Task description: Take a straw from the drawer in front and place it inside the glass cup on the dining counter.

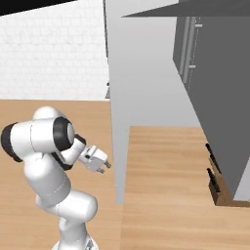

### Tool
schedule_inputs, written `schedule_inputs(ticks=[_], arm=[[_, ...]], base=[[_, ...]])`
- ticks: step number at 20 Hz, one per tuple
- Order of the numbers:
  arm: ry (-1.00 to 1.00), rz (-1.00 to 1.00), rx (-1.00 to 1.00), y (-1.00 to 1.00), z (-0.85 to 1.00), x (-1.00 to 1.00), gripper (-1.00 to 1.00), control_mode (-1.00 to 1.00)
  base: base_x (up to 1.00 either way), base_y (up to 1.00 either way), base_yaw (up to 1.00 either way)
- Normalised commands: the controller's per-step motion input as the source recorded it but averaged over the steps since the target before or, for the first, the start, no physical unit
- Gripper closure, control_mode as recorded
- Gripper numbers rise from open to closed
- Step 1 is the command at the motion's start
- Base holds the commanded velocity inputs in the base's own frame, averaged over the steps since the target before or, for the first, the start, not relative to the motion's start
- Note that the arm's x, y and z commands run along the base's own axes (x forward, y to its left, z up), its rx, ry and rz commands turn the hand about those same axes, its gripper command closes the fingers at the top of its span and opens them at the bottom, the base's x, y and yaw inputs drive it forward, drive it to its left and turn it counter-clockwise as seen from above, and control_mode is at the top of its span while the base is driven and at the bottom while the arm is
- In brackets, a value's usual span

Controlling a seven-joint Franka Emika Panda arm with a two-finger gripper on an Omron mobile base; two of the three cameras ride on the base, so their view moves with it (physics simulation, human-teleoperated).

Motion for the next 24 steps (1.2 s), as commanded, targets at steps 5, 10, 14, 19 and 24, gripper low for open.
schedule_inputs(ticks=[5,10,14,19,24], arm=[[0.0,0.0,0.0,-0.52,-0.01,0.2,-1.0,-1.0],[0.04,0.05,-0.01,-0.14,-0.02,0.33,-1.0,-1.0],[0.13,0.14,-0.07,0.0,-0.27,0.39,-1.0,-1.0],[0.13,0.17,-0.08,0.0,-0.38,0.4,-1.0,-1.0],[0.15,0.16,-0.09,0.0,-0.45,0.39,-1.0,-1.0]], base=[[0.0,0.0,0.0],[0.0,0.0,0.0],[0.0,0.0,0.0],[0.0,0.0,0.0],[0.0,0.0,0.0]])
